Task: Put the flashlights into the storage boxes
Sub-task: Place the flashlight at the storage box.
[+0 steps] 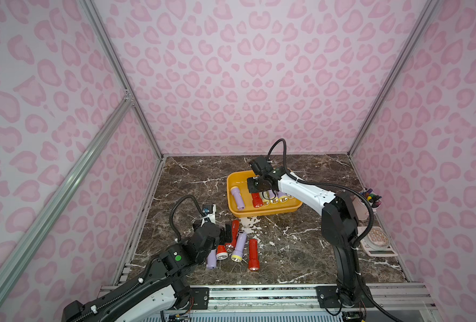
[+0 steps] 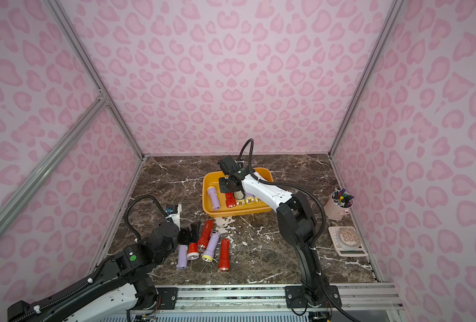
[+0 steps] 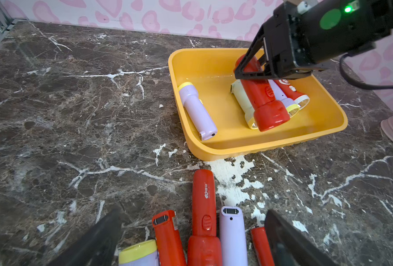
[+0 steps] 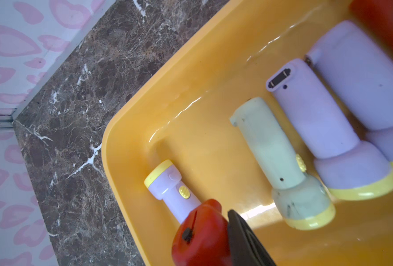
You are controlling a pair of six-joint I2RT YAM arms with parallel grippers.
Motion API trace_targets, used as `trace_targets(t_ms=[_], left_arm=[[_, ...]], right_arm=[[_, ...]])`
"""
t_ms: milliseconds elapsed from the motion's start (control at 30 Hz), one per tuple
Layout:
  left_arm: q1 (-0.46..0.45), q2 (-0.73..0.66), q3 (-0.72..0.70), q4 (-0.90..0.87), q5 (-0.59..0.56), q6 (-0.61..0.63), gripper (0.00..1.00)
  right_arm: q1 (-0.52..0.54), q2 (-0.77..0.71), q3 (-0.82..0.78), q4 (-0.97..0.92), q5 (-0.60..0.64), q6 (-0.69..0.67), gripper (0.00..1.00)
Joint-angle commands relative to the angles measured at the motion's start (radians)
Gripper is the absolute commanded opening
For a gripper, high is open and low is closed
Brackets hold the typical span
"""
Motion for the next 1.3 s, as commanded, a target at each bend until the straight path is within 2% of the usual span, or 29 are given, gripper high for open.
trace_targets(t_ms=[0,233,567,833,1000,1100,1267], left_arm=[[0.002,0.005,0.010,0.028,-0.020,0.014,0.99],[0.011,0.011,0.017,0.036,-0.021,0.023,0.99],[0.012,0.041,0.025,0.046,-0.005,0.017,0.99],[0.013,0.040,0.030,0.039,0.006,0.011,0.98],[0.013,0.075,0.050,0.056,0.040,0.032,0.99],[0.024,0.125,0.081,0.096,0.050,0.070,1.00],[0.057,0.256,0.188,0.145,0.134,0.116,1.00]], right_arm=[[-0.020,0.072,0.073,-0.034,-0.026,-0.031,0.32],[-0.040,0.179,0.139,-0.035,-0.060,-0.034,0.32],[-0.055,0.241,0.148,-0.023,-0.083,-0.030,0.33],[-0.056,0.226,0.137,-0.021,-0.096,-0.034,0.43],[-0.049,0.157,0.099,-0.001,-0.111,-0.049,0.52],[-0.044,0.073,0.063,0.013,-0.109,-0.050,0.52],[-0.036,-0.086,-0.055,0.024,-0.092,-0.048,0.52]])
